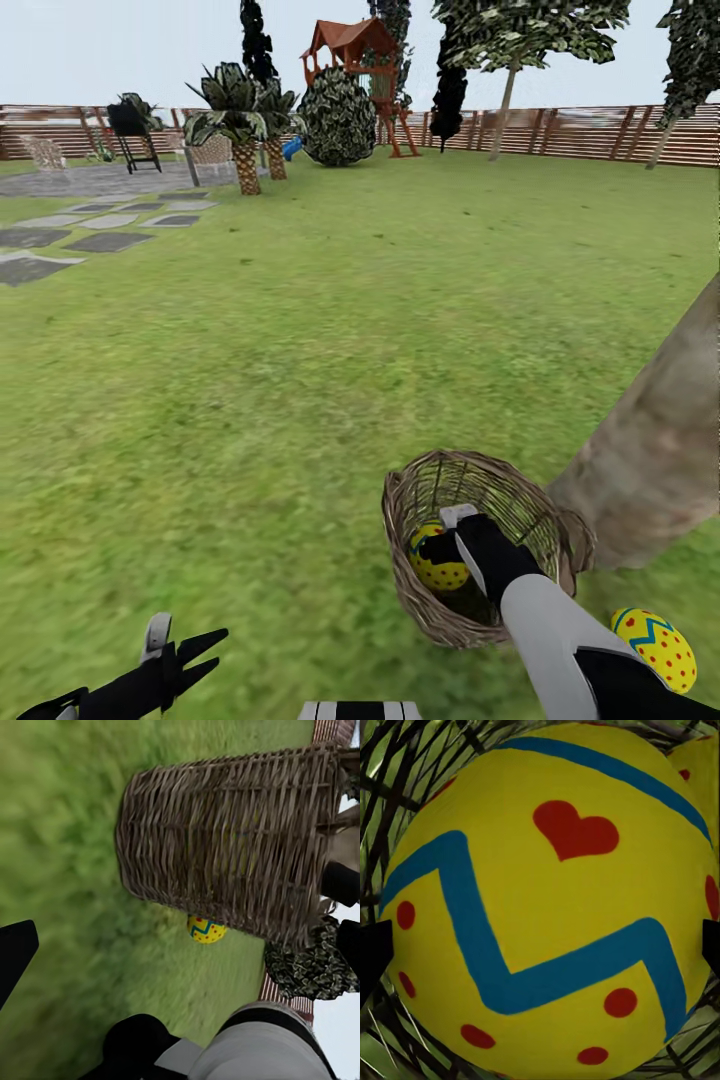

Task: Take the three Easter eggs out of the wicker basket on the lawn in the garden, then place them on the lawn next to a single tree (choose any tree) so that all three eggs are next to the same tree and none are left in the basket.

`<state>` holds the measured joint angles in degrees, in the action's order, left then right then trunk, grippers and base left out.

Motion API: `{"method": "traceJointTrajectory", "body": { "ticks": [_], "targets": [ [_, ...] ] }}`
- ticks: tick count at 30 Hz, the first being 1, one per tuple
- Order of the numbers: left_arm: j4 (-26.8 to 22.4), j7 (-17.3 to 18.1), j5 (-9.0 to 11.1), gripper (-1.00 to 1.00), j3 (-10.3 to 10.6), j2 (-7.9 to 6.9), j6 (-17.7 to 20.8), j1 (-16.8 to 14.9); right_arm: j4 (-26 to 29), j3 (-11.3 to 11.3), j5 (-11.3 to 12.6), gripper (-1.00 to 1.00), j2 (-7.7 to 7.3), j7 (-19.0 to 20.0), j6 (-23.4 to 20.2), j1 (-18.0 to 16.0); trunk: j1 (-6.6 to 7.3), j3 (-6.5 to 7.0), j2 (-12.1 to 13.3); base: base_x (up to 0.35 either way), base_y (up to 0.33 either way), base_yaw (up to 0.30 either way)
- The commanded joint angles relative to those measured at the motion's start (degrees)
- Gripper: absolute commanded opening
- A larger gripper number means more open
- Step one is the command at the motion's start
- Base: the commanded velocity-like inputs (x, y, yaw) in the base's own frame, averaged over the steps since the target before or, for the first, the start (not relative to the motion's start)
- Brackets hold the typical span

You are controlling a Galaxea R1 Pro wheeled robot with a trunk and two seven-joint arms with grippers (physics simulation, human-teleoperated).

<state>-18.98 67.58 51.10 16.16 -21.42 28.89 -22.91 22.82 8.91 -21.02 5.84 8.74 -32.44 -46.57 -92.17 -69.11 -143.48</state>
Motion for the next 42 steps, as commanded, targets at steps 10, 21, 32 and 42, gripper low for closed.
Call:
{"method": "traceJointTrajectory", "body": {
  "ticks": [10,21,32,42],
  "targets": [
    [0.00,0.09,0.57,1.00,0.36,-0.12,0.55,-0.03,0.12,0.38,-0.62,-1.00,-0.25,0.40,-0.26,-0.01,0.27,2.18,0.12,0.000,0.000,0.000],
    [0.67,-0.09,0.50,1.00,0.10,-0.16,0.88,-0.03,-0.23,0.32,-0.88,-1.00,-0.43,0.40,-0.26,-0.01,0.96,4.52,1.09,0.000,0.000,0.000],
    [0.70,0.00,0.57,1.00,0.10,-0.22,1.08,-0.03,-1.11,0.32,-0.95,-1.00,-1.39,0.47,-0.17,0.51,3.38,6.50,5.50,-0.060,0.000,0.000],
    [0.70,-0.12,0.60,1.00,0.10,-0.29,1.08,-0.03,-1.11,0.26,-1.29,-1.00,-1.70,0.40,0.00,0.61,5.57,8.29,9.51,-0.043,0.000,0.000]
  ]
}}
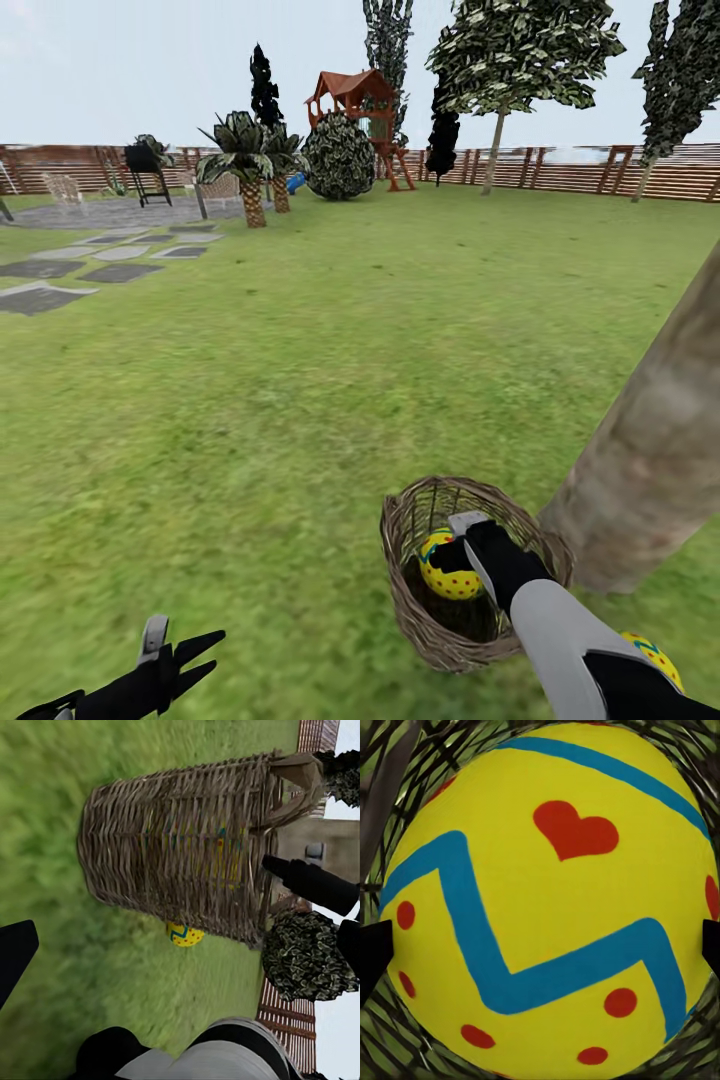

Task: Take the three Easter eggs out of the wicker basket on the lawn in the garden, then place them on the lawn next to a single tree (choose any tree) so that all three eggs are next to the same tree and none are left in the basket.

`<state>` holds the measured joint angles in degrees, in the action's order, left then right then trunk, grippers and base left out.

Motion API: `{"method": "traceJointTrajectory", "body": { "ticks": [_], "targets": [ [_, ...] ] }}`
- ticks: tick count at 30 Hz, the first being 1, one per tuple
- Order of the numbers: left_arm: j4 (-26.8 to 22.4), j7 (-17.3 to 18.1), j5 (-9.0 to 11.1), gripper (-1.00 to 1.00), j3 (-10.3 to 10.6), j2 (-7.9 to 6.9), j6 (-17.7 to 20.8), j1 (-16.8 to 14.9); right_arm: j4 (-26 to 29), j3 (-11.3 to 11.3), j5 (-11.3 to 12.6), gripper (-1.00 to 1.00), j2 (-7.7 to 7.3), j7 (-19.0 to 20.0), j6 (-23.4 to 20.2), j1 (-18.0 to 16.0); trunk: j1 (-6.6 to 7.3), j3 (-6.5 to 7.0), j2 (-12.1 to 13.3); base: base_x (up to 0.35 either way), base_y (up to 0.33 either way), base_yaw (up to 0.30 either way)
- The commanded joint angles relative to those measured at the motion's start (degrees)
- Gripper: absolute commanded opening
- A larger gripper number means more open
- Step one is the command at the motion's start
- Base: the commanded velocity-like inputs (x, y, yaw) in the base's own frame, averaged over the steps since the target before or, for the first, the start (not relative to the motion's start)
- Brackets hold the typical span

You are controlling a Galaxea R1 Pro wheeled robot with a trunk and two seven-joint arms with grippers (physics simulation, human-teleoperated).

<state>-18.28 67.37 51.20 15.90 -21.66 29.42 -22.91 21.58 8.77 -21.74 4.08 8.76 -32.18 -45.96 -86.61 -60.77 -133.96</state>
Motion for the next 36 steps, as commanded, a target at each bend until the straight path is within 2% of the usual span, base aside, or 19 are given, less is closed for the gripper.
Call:
{"method": "traceJointTrajectory", "body": {
  "ticks": [1,13,19,20,21,23,36],
  "targets": [
    [0.00,0.02,0.49,1.00,0.36,-0.05,0.55,-0.03,0.12,0.38,-0.60,-1.00,0.05,0.38,-0.26,-0.01,0.24,0.13,0.40,0.000,0.000,0.000],
    [0.00,0.29,0.48,1.00,0.36,0.02,0.52,-0.03,0.12,0.29,-0.70,-1.00,0.09,0.32,-0.25,-0.01,2.87,2.29,5.21,0.000,0.000,0.000],
    [0.00,-0.02,0.41,1.00,0.36,0.04,0.46,-0.03,0.12,0.29,-0.87,-1.00,-0.71,0.23,-0.11,0.31,4.19,3.37,7.61,0.000,0.000,0.000],
    [0.00,-0.09,0.40,1.00,0.36,0.01,0.46,-0.03,0.12,0.29,-1.72,-1.00,-0.92,0.22,-0.07,0.35,4.41,3.54,8.02,0.000,0.000,0.000],
    [0.00,-0.17,0.40,1.00,0.36,-0.01,0.46,-0.03,0.12,0.29,-3.90,-1.00,-1.36,0.27,0.08,0.66,4.63,3.72,8.42,0.000,0.000,0.000],
    [0.00,-0.20,0.34,1.00,0.36,0.02,0.40,-0.03,0.12,0.29,-6.53,-1.00,-1.57,0.32,0.17,0.93,5.07,4.08,9.22,0.000,0.000,0.000],
    [0.00,-0.31,0.31,1.00,0.36,-0.05,0.37,-0.03,0.13,0.29,-7.18,-1.00,-1.54,0.65,0.36,1.93,7.92,6.42,14.43,0.000,0.000,0.000]
  ]
}}
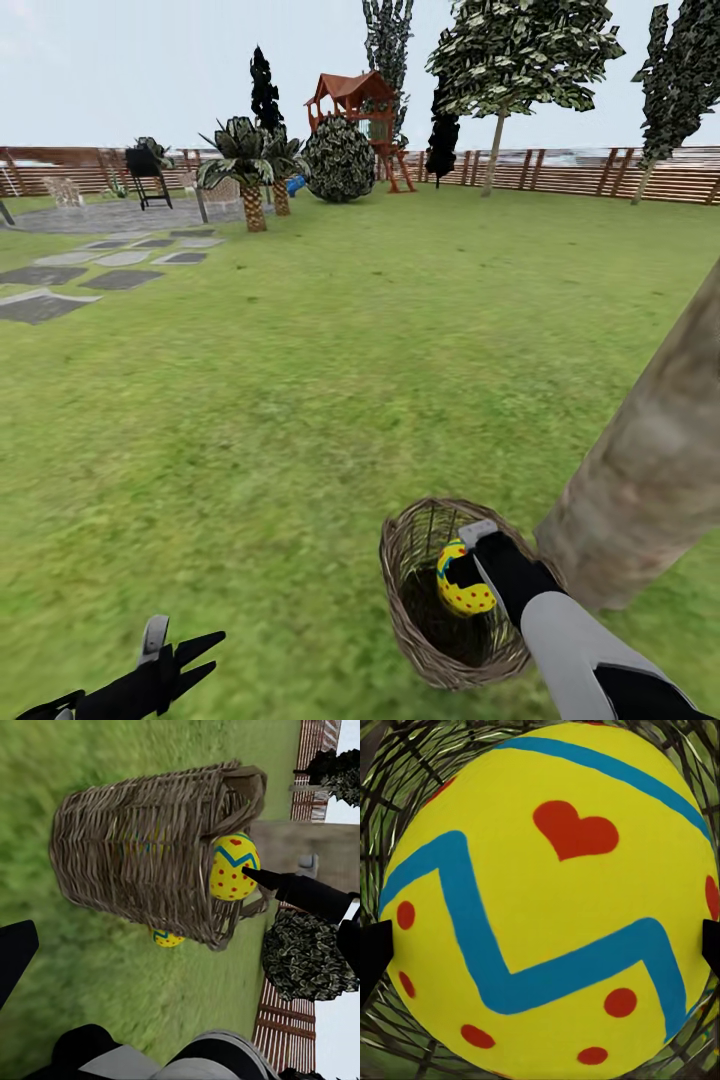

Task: Take the three Easter eggs out of the wicker basket on the lawn in the garden, then place them on the lawn next to a single tree (choose any tree) so that all three eggs are next to the same tree and none are left in the basket.

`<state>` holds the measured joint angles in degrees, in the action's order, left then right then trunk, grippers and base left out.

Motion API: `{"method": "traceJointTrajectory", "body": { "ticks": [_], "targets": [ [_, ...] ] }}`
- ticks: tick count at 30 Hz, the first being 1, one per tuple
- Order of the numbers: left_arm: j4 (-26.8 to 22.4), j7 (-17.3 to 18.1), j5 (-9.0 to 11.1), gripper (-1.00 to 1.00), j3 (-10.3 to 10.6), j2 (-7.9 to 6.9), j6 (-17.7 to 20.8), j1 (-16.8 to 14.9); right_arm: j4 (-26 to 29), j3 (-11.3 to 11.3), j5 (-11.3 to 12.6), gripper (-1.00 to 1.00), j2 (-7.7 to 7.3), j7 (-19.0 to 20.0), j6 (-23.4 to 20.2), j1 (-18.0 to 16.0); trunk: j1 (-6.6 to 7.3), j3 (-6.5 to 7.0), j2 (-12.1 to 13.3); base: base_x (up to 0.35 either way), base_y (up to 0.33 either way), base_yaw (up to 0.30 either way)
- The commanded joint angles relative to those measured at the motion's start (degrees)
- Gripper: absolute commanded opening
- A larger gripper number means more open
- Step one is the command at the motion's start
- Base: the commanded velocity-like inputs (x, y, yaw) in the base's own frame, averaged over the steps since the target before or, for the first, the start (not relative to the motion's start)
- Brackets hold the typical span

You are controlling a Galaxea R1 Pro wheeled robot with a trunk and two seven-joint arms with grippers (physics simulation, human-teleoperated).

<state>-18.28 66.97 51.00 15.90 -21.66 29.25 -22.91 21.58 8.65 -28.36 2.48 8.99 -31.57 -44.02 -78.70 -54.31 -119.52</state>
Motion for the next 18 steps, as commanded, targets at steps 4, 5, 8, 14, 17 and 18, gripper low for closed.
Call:
{"method": "traceJointTrajectory", "body": {
  "ticks": [4,5,8,14,17,18],
  "targets": [
    [0.00,0.09,0.51,1.00,0.36,-0.05,0.54,-0.03,0.13,0.40,-0.55,-1.00,0.06,0.41,-0.24,-0.01,0.89,0.67,1.60,0.000,0.000,0.000],
    [0.00,0.09,0.51,1.00,0.36,-0.05,0.54,-0.03,0.13,0.40,-0.55,-1.00,0.06,0.46,-0.24,-0.01,1.11,0.85,2.00,0.000,0.000,0.000],
    [0.00,0.09,0.51,1.00,0.36,-0.05,0.54,-0.03,0.13,0.40,-0.55,-1.00,0.06,0.50,-0.25,-0.01,1.77,1.39,3.20,0.000,0.000,0.000],
    [0.02,0.09,0.51,1.00,0.36,-0.05,0.54,-0.03,0.13,0.40,-0.55,-1.00,-0.02,0.50,-0.24,-0.01,3.09,2.47,5.61,0.000,0.000,0.000],
    [0.01,0.09,0.51,1.00,0.36,-0.06,0.54,-0.03,0.14,0.40,-0.55,-1.00,-0.02,0.50,-0.24,-0.01,3.75,3.01,6.81,0.000,0.000,0.000],
    [0.00,0.09,0.51,1.00,0.36,-0.06,0.54,-0.03,0.13,0.40,-0.55,-1.00,-0.02,0.50,-0.24,-0.01,3.97,3.19,7.21,0.000,0.000,0.000]
  ]
}}
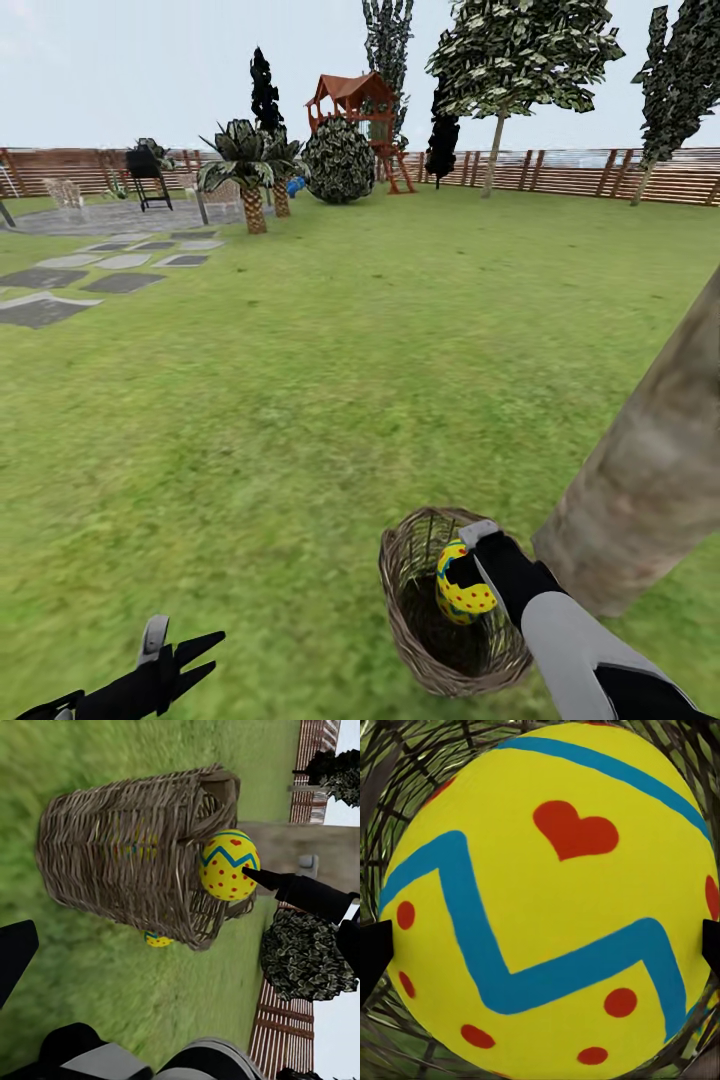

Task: Take the three Easter eggs out of the wicker basket on the lawn in the garden, then place them on the lawn next to a single tree (choose any tree) so that all three eggs are next to the same tree and none are left in the basket.

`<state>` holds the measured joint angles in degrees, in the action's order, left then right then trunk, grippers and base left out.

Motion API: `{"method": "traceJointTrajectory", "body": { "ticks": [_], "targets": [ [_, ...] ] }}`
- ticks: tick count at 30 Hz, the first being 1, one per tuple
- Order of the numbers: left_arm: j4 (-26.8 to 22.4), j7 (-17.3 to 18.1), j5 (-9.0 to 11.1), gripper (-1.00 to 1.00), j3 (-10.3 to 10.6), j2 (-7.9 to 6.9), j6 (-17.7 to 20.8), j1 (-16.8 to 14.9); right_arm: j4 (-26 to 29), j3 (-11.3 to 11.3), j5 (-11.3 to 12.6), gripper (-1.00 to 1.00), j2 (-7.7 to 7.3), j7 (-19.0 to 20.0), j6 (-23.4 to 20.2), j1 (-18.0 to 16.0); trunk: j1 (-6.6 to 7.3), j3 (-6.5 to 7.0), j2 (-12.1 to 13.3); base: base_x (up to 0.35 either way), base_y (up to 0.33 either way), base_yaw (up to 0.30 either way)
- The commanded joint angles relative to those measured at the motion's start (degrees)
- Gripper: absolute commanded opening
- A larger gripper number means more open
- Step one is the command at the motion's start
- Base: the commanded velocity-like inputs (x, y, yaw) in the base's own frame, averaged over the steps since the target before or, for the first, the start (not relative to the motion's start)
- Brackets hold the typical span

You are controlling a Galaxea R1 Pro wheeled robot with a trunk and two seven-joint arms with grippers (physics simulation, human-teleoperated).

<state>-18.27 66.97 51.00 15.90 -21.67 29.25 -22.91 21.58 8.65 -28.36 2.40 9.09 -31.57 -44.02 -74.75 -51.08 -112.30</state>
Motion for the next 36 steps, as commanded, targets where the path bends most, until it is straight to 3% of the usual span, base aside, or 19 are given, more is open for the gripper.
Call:
{"method": "traceJointTrajectory", "body": {
  "ticks": [1,19,25,36],
  "targets": [
    [-0.01,0.09,0.51,1.00,0.36,-0.04,0.54,-0.03,0.13,0.40,-0.56,-1.00,0.06,0.40,-0.24,-0.01,0.23,0.13,0.39,0.000,0.000,0.000],
    [0.01,0.09,0.51,1.00,0.36,-0.12,0.58,-0.03,0.04,0.40,-0.45,-1.00,-0.11,0.52,-0.02,0.73,4.19,3.37,7.61,-0.059,0.000,0.000],
    [0.05,0.01,0.51,1.00,0.36,-0.12,0.62,-0.03,0.12,0.40,-0.49,-1.00,0.05,0.49,2.02,1.31,5.50,4.44,10.02,-0.002,0.000,0.000],
    [0.08,0.15,0.56,1.00,0.36,-0.24,0.58,-0.03,0.21,0.40,-0.36,-1.00,0.06,0.49,2.04,1.31,7.92,6.42,14.43,-0.188,0.014,0.000]
  ]
}}
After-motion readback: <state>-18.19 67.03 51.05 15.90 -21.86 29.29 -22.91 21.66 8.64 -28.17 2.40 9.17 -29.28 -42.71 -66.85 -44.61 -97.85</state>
